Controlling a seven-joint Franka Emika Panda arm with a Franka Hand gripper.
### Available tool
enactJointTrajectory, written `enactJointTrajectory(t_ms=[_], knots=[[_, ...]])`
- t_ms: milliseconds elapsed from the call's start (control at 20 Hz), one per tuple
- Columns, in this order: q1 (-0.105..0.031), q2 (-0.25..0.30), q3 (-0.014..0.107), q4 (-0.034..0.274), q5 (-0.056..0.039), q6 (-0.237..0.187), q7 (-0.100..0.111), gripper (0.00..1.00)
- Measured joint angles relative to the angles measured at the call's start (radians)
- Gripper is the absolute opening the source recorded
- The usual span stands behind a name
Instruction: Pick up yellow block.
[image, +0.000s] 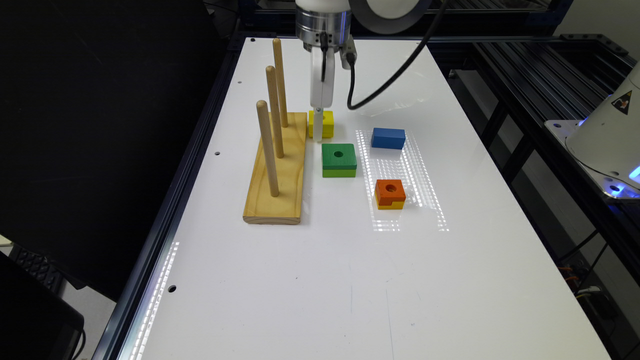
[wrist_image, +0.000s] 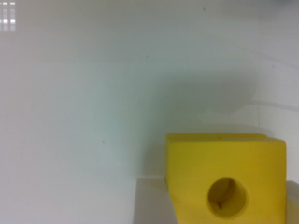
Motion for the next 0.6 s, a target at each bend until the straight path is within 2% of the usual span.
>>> enactJointTrajectory(t_ms=[100, 450, 600], knots=[[0.0, -0.017, 0.0, -0.004, 0.0003, -0.014, 0.0, 0.0], [0.0, -0.032, 0.001, -0.008, 0.0004, -0.021, 0.0, 0.0], [0.0, -0.092, 0.002, -0.009, 0.0024, -0.079, 0.0, 0.0]])
